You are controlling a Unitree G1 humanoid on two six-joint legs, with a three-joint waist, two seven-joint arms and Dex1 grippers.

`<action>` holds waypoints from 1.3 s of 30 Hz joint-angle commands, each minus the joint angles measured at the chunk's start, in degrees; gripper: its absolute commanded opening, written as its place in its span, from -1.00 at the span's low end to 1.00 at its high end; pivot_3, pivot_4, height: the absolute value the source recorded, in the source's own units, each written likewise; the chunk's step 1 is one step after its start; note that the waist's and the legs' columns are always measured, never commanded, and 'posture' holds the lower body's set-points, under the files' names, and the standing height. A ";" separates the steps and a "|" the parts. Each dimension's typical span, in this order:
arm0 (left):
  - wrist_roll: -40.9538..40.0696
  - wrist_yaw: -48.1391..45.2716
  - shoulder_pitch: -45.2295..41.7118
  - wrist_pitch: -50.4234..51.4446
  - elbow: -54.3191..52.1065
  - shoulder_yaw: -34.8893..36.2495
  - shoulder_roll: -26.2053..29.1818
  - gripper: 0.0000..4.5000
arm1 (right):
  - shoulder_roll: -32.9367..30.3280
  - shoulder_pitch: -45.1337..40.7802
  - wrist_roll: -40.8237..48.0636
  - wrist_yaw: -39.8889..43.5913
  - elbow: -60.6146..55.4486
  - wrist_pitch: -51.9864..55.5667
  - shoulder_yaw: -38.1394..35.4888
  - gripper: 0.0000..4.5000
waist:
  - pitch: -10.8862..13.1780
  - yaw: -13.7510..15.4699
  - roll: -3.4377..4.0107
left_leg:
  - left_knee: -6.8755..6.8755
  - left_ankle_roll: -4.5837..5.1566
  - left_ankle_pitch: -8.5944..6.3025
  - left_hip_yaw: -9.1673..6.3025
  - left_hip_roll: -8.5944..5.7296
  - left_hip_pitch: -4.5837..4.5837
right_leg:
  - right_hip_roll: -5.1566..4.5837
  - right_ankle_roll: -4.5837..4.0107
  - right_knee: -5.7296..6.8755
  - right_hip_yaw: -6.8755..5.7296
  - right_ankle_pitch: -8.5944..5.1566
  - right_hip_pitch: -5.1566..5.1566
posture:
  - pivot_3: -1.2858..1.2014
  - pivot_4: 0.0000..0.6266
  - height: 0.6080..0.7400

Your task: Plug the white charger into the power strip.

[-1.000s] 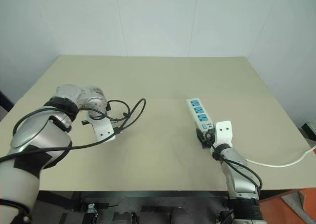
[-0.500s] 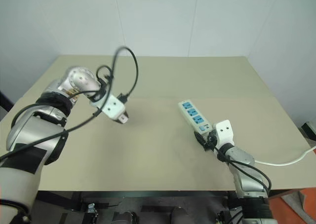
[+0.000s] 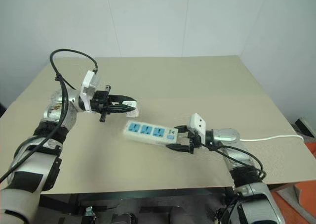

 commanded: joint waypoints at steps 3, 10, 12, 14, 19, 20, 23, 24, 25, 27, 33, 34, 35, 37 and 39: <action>-3.99 -0.18 4.71 6.07 -6.87 -1.54 1.52 -0.55 | 4.10 -5.74 -3.53 4.12 11.80 -9.00 2.63 0.52 | 0.00 -0.16 0.01 | 0.01 0.00 0.00 -0.08 0.00 0.02 | 0.00 -0.24 0.02 -0.07 0.14 0.01 | 0.03 -0.52 1.00; -3.45 -0.18 6.94 7.86 -7.36 -2.48 1.52 -0.55 | 6.26 -7.74 -5.72 4.15 21.22 -14.97 2.25 0.52 | 0.01 -0.23 0.03 | 0.02 -0.02 0.01 -0.18 0.00 0.02 | 0.00 -0.46 0.02 -0.17 0.27 0.04 | 0.03 -0.52 1.00; -3.69 -0.18 7.31 7.59 -7.21 -2.29 1.23 -0.55 | 6.37 -7.91 -6.32 3.90 22.77 -16.42 2.21 0.52 | 0.00 -0.25 0.03 | 0.02 -0.02 0.01 -0.24 0.00 0.09 | 0.00 -0.45 0.03 -0.22 0.27 0.12 | 0.03 -0.52 1.00; -4.66 -0.18 7.68 9.02 -7.44 -2.12 1.00 -0.55 | 6.22 -7.83 -7.21 3.80 23.84 -18.27 2.45 0.52 | 0.00 -0.27 0.04 | 0.02 -0.03 0.01 -0.27 -0.01 0.12 | 0.01 -0.45 0.03 -0.23 0.26 0.16 | 0.03 -0.52 1.00; -5.58 -0.18 9.08 11.59 -8.28 -2.93 -0.12 -0.55 | 6.48 -7.78 -8.19 3.05 24.94 -19.92 2.64 0.52 | 0.00 -0.27 0.04 | 0.02 -0.03 0.01 -0.29 -0.02 0.47 | 0.00 -0.35 -0.04 -0.24 0.20 0.60 | 0.03 -0.52 1.00; -5.09 -0.18 9.53 11.31 -8.22 -3.13 -0.81 -0.55 | 6.58 -7.74 -8.25 2.79 25.00 -20.07 2.63 0.52 | 0.00 -0.27 0.04 | 0.02 -0.03 0.01 -0.29 -0.02 0.53 | 0.00 -0.30 -0.04 -0.24 0.17 0.67 | 0.03 -0.52 1.00; -3.37 -0.18 10.46 9.37 -8.29 -4.53 -1.69 -0.55 | 6.86 -7.49 -8.44 1.71 24.90 -20.49 2.50 0.52 | 0.00 -0.28 0.04 | 0.02 -0.03 0.01 -0.29 -0.02 0.73 | 0.00 -0.04 -0.04 -0.24 0.01 0.85 | 0.03 -0.52 1.00; -3.00 -0.18 10.34 9.13 -7.78 -4.46 -2.13 -0.55 | 6.98 -7.43 -8.41 1.46 24.86 -20.42 2.40 0.52 | 0.00 -0.37 0.04 | 0.02 -0.03 0.01 -0.30 -0.03 0.74 | 0.00 -0.03 -0.03 -0.24 0.01 0.85 | 0.03 -0.52 1.00; -2.48 -0.18 9.97 8.95 -6.88 -4.14 -2.79 -0.55 | 7.08 -7.41 -8.43 1.28 24.84 -20.37 2.35 0.52 | 0.00 -0.41 0.04 | 0.02 -0.03 0.01 -0.30 -0.02 0.75 | 0.01 -0.04 -0.03 -0.23 0.01 0.85 | 0.03 -0.52 1.00; -1.77 -0.18 9.40 8.53 -5.64 -3.99 -3.71 -0.55 | 7.20 -7.29 -8.56 1.09 24.74 -20.33 2.42 0.52 | 0.00 -0.47 0.04 | 0.02 -0.03 0.01 -0.30 -0.02 0.77 | 0.01 -0.04 -0.02 -0.23 0.01 0.85 | 0.03 -0.52 1.00; -0.46 -0.18 8.27 6.52 -3.60 -4.93 -5.27 -0.55 | 7.37 -7.03 -9.08 0.46 24.48 -20.49 2.77 0.52 | 0.00 -0.49 0.04 | 0.01 -0.03 0.01 -0.30 -0.03 0.77 | 0.01 -0.04 -0.03 -0.22 0.01 0.87 | 0.03 -0.52 1.00; -0.22 -0.18 8.20 5.95 -3.35 -5.35 -5.43 -0.55 | 7.43 -7.06 -9.15 0.25 24.49 -20.47 2.79 0.52 | 0.00 -0.52 0.04 | 0.01 -0.03 0.01 -0.30 -0.03 0.77 | 0.01 -0.04 -0.03 -0.22 0.01 0.87 | 0.03 -0.52 1.00; 0.15 -0.18 8.11 5.35 -2.99 -5.64 -5.66 -0.55 | 7.50 -7.09 -9.22 0.09 24.49 -20.43 2.80 0.52 | 0.00 -0.55 0.04 | 0.01 -0.03 0.01 -0.30 -0.03 0.77 | 0.01 -0.03 -0.03 -0.22 0.01 0.87 | 0.03 -0.52 1.00; 0.63 -0.18 7.77 4.62 -1.93 -5.95 -6.20 -0.55 | 7.60 -7.11 -9.41 -0.21 24.51 -20.49 2.83 0.52 | 0.00 -0.55 0.04 | 0.00 -0.03 0.01 -0.30 -0.03 0.78 | 0.01 -0.03 -0.03 -0.22 0.01 0.87 | 0.03 -0.52 1.00; 0.82 -0.18 7.29 4.26 -0.86 -6.01 -6.77 -0.55 | 7.63 -7.00 -9.57 -0.41 24.38 -20.52 2.85 0.52 | 0.00 -0.59 0.04 | 0.00 -0.03 0.01 -0.30 -0.03 0.79 | 0.01 -0.03 -0.03 -0.21 0.01 0.87 | 0.03 -0.52 1.00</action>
